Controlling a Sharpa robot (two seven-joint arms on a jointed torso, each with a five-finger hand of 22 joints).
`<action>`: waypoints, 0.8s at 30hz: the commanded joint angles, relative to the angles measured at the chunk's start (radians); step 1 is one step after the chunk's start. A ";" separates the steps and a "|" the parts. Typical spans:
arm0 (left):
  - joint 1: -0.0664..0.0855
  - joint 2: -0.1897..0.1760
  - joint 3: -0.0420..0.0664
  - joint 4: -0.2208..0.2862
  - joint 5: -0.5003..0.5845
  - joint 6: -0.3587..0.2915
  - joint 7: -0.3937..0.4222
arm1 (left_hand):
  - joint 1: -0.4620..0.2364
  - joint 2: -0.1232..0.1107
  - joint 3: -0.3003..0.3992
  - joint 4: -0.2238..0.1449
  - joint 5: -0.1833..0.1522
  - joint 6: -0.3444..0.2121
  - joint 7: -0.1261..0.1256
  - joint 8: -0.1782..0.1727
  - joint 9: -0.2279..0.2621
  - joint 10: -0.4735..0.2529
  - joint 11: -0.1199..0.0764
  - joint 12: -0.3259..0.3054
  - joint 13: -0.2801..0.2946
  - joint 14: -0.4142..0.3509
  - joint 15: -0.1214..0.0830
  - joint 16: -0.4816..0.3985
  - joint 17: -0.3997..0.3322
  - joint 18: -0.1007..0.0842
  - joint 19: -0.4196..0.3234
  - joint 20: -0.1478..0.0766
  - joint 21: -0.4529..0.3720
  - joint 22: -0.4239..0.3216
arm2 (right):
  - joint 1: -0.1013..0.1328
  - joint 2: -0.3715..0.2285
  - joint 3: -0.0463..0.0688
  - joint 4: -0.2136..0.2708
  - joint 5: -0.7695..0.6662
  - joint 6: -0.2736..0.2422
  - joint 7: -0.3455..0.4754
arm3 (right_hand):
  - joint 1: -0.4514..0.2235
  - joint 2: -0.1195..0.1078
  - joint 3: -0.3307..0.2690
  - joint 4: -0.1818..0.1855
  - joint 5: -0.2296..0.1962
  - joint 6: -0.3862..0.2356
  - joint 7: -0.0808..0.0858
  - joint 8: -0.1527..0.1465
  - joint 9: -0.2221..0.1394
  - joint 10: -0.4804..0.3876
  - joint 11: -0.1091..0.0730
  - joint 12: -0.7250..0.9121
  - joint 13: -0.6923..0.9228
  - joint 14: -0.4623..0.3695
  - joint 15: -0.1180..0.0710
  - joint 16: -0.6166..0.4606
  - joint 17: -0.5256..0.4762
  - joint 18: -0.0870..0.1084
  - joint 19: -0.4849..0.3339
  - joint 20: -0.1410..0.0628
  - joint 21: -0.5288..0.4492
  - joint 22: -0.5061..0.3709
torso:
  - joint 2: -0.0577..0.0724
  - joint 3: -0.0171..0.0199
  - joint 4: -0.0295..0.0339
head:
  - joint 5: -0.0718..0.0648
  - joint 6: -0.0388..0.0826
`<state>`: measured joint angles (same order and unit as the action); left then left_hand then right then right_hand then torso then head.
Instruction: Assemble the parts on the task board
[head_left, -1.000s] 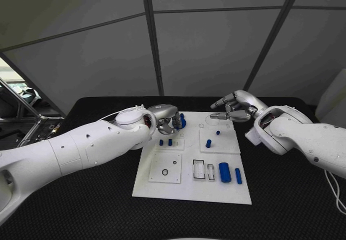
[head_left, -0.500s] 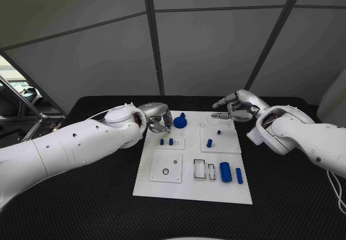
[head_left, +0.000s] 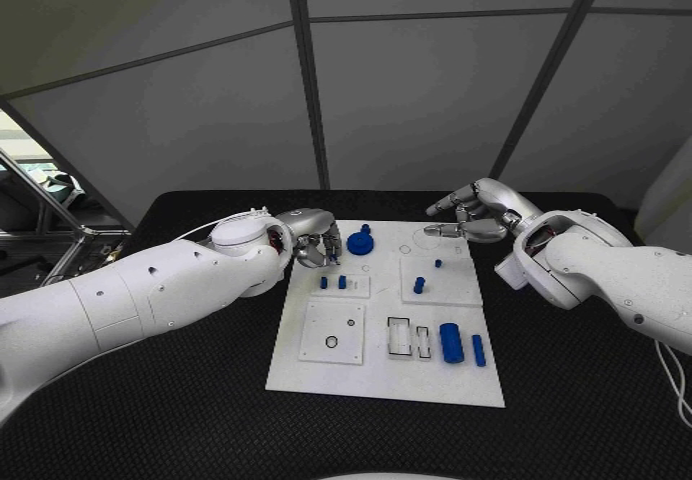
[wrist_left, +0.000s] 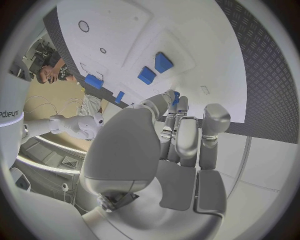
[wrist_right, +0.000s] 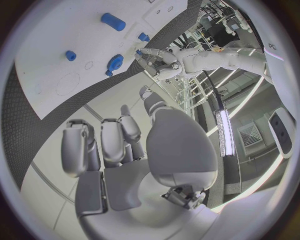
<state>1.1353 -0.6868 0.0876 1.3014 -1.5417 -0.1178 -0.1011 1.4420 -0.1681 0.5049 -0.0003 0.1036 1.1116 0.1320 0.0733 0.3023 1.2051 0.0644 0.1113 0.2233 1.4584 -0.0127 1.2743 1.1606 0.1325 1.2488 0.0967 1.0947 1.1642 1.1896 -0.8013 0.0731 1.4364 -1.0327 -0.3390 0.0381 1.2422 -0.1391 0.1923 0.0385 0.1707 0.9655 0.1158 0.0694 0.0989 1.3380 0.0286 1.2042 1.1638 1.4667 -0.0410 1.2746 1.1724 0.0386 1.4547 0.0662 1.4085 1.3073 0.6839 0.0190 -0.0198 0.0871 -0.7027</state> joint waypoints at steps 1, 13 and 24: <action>-0.003 0.004 0.001 -0.003 0.005 0.025 -0.008 | -0.009 0.004 -0.002 -0.001 -0.006 0.005 0.001 -0.004 -0.001 0.006 0.003 0.001 -0.001 0.015 0.001 0.001 -0.001 -0.010 0.004 0.000 0.003 0.000 | 0.002 0.000 0.001 0.002 0.002 -0.005 0.010 | -0.004 0.004 0.003 0.000 0.004 0.003 -0.001 -0.004 0.001 0.003 0.001 0.002 0.001 0.019 -0.006 -0.004 0.001 0.016 0.002 -0.003 -0.004 0.030 | 0.000 -0.0003 -0.0008 | -0.002 -0.001; -0.011 0.014 0.001 -0.012 0.005 0.024 -0.004 | -0.012 0.004 -0.003 -0.001 -0.009 0.005 0.000 -0.005 -0.002 0.006 0.002 0.000 -0.003 0.014 0.001 0.001 -0.002 -0.010 0.003 0.000 0.003 0.001 | 0.002 0.000 0.001 0.002 0.002 -0.005 0.009 | -0.004 0.004 0.003 0.000 0.004 0.003 -0.001 -0.004 0.001 0.003 0.001 0.002 0.001 0.019 -0.006 -0.004 0.001 0.016 0.002 -0.003 -0.004 0.030 | -0.001 -0.0002 0.0000 | -0.002 -0.001; -0.019 0.028 0.001 -0.017 0.005 0.011 0.003 | -0.012 0.004 -0.003 -0.002 -0.010 0.004 0.000 -0.005 -0.003 0.006 0.002 0.000 -0.003 0.014 0.001 0.001 -0.002 -0.010 0.003 0.000 0.003 0.001 | 0.002 0.001 0.001 0.001 0.002 -0.005 0.009 | -0.004 0.004 0.003 0.000 0.004 0.003 -0.001 -0.004 0.001 0.003 0.001 0.002 0.001 0.019 -0.006 -0.004 0.001 0.016 0.002 -0.003 -0.004 0.030 | -0.001 -0.0002 -0.0001 | -0.002 0.000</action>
<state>1.1176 -0.6602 0.0908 1.2833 -1.5405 -0.1108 -0.1032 1.4383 -0.1643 0.5049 -0.0003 0.0991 1.1113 0.1321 0.0713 0.2975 1.2047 0.0650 0.1114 0.2201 1.4584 -0.0127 1.2743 1.1594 0.1325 1.2488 0.0967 1.0946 1.1643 1.1896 -0.8009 0.0731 1.4363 -1.0327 -0.3390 0.0381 1.2422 -0.1391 0.1924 0.0385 0.1707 0.9655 0.1158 0.0694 0.0988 1.3380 0.0285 1.2042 1.1637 1.4667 -0.0410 1.2746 1.1722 0.0386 1.4547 0.0662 1.4085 1.3073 0.6834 0.0186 -0.0201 0.0860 -0.7031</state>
